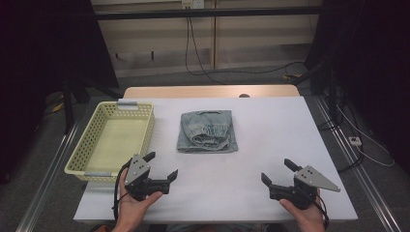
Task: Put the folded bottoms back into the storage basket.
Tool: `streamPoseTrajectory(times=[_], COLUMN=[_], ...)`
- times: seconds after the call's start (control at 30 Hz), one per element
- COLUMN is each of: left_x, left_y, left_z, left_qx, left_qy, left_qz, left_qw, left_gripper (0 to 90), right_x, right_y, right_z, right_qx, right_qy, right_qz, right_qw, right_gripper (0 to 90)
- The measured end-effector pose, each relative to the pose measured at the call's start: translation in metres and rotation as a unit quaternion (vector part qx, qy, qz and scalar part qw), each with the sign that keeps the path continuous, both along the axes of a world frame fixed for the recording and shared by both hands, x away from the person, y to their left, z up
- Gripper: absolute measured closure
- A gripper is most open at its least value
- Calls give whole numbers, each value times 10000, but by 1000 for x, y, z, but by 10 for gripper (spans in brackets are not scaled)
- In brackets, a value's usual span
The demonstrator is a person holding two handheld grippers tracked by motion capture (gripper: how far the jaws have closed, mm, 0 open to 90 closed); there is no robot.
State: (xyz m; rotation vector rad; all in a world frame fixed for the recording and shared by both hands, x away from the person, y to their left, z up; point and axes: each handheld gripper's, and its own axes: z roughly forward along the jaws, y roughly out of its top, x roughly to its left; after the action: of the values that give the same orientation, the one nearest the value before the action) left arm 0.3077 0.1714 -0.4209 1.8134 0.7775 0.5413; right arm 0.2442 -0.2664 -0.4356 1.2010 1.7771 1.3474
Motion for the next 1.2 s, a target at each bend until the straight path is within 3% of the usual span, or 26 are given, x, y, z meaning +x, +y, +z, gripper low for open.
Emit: streamPoseTrajectory(times=[0.2, 0.3, 0.43, 1.2], left_x=[2, 4, 7, 25], left_y=[-2, -4, -5, -23], left_z=[0, -1, -1, 8], left_qx=[3, -15, -45, 30], left_qy=[73, 253, 335, 429], left_qz=[-13, -91, -118, -137], left_qw=[10000, 9996, 9994, 9990], left_gripper=[35, 35, 35, 37], right_x=[1, 1, 1, 5], right_y=[1, 1, 0, 1], right_z=[-1, -1, -1, -3], right_qx=[-56, -60, -30, 39], right_qy=[14, 27, 46, 145], right_qz=[-3, 12, -6, 31], right_qw=[10000, 10000, 10000, 9999], right_gripper=[56, 56, 56, 57])
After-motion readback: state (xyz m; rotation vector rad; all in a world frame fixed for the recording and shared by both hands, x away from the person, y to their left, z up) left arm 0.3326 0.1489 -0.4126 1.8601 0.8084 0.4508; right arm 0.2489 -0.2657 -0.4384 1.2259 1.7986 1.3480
